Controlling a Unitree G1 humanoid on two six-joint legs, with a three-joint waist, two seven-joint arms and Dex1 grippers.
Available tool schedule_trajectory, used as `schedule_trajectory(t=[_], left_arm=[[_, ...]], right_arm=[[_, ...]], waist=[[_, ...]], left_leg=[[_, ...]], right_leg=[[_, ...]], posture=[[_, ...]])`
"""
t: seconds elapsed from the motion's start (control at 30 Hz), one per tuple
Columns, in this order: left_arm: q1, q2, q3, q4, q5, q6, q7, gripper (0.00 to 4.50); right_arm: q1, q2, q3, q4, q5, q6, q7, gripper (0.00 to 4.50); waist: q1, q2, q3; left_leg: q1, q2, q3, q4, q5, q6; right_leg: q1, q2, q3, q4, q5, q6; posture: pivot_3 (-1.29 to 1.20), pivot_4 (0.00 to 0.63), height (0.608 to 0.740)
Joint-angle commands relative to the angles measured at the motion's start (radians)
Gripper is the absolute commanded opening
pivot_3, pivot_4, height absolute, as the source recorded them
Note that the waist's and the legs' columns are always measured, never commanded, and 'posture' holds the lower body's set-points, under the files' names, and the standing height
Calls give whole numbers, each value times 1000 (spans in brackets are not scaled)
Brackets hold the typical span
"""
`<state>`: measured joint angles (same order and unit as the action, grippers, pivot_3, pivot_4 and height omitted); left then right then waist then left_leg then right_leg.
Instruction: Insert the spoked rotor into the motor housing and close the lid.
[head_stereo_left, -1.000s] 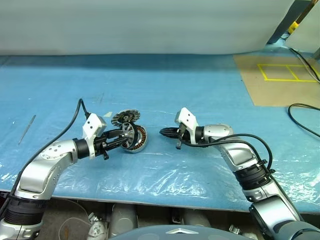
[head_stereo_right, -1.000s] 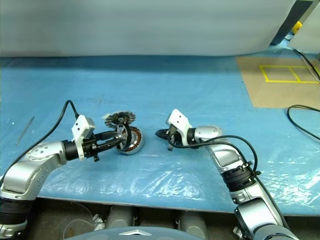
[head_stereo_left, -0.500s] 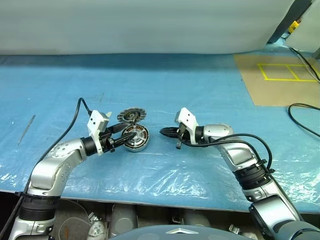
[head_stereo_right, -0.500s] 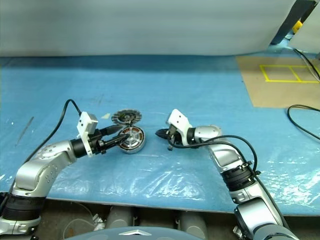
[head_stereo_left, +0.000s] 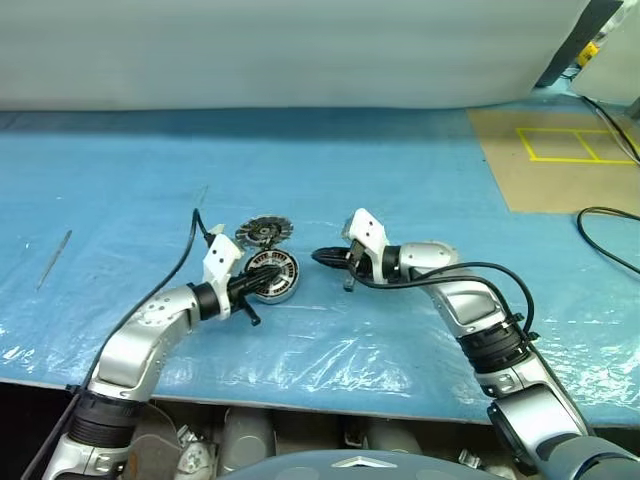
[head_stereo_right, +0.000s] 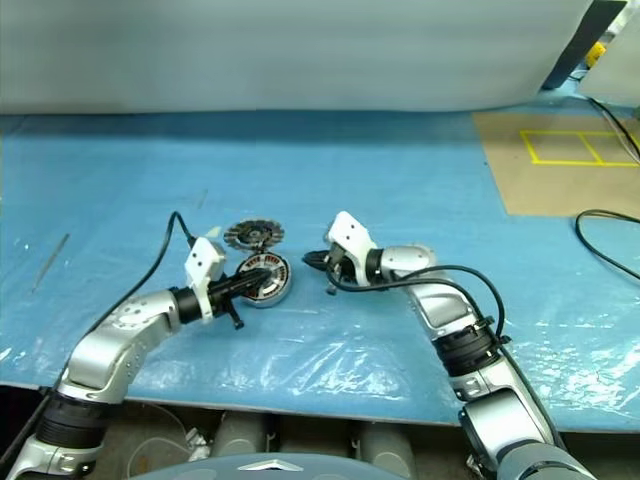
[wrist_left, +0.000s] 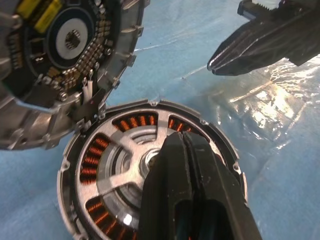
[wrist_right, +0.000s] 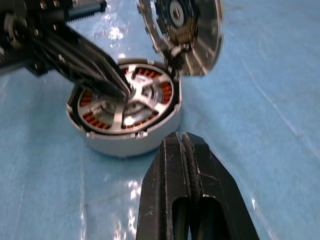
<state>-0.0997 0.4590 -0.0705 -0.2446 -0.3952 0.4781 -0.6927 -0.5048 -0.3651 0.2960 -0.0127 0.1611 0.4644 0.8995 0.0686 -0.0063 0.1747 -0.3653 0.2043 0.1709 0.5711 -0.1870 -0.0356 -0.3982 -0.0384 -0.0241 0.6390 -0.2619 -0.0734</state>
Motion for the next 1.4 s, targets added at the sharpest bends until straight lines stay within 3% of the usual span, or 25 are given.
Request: schedule_trajectory(t=[0.03, 0.17, 0.3, 0.53, 0.6, 0.8, 0.97, 1.13, 1.4], left_arm=[[14, -28, 40, 28, -21, -16, 14, 68], [-3, -33, 162, 55, -108, -54, -13, 68], [25, 26, 268, 77, -193, -53, -106, 68], [12, 134, 274, 214, -130, -85, -187, 68], [-51, 150, 236, 345, -17, -184, -155, 68], [-320, 59, 226, 635, 103, -421, -48, 68], [-501, -33, 231, 784, 63, -495, -106, 68], [-616, -59, 217, 823, -43, -377, -351, 68], [-615, 92, 39, 747, 18, -118, -634, 68]], right_arm=[[-19, 0, -26, -8, 16, -17, -2, 0], [-11, -6, -23, 2, 9, -34, 2, 0], [-3, -3, -26, -7, 30, -21, 15, 0], [1, -21, -23, -20, 41, -8, 43, 0], [-2, -26, -23, -18, 39, -11, 47, 0], [-5, -30, -13, -16, 30, -19, 47, 0], [5, -29, -11, -29, 28, -16, 38, 0], [24, -32, -7, -45, 24, -12, 28, 0], [33, -35, -5, -52, 19, -10, 13, 0]], waist=[[0, 0, 0], [-2, 0, 0], [-4, 0, 0], [1, 0, 0], [1, 0, 0], [5, -1, 0], [4, -2, 0], [2, -2, 1], [3, -2, 1]], left_leg=[[0, 0, 0, 0, 0, 0], [-1, 1, 0, 0, 0, 0], [-1, 1, 0, 0, 0, 0], [-2, 0, 0, -1, 0, 0], [-2, 0, 0, -1, 0, 0], [-3, -1, -1, 1, 1, 1], [-4, -2, -2, 1, 1, 1], [-6, -2, -3, 0, 1, 1], [-6, -2, -2, -1, 1, 1]], right_leg=[[0, 0, 0, 0, 0, 0], [-1, 1, 0, 0, 0, 0], [-1, 1, 0, 0, 1, 1], [-2, 1, 0, -2, 2, 3], [-2, 1, 0, -1, 0, 1], [0, -1, 0, -1, 2, 3], [-1, -2, 0, 0, 5, 7], [-4, -1, -1, 1, 5, 8], [-4, -1, -1, 1, 5, 8]], posture=[[0, 150, 740], [0, 150, 740], [0, 150, 740], [0, 150, 740], [0, 150, 740], [0, 150, 740], [0, 150, 740], [0, 150, 740], [0, 150, 740]])
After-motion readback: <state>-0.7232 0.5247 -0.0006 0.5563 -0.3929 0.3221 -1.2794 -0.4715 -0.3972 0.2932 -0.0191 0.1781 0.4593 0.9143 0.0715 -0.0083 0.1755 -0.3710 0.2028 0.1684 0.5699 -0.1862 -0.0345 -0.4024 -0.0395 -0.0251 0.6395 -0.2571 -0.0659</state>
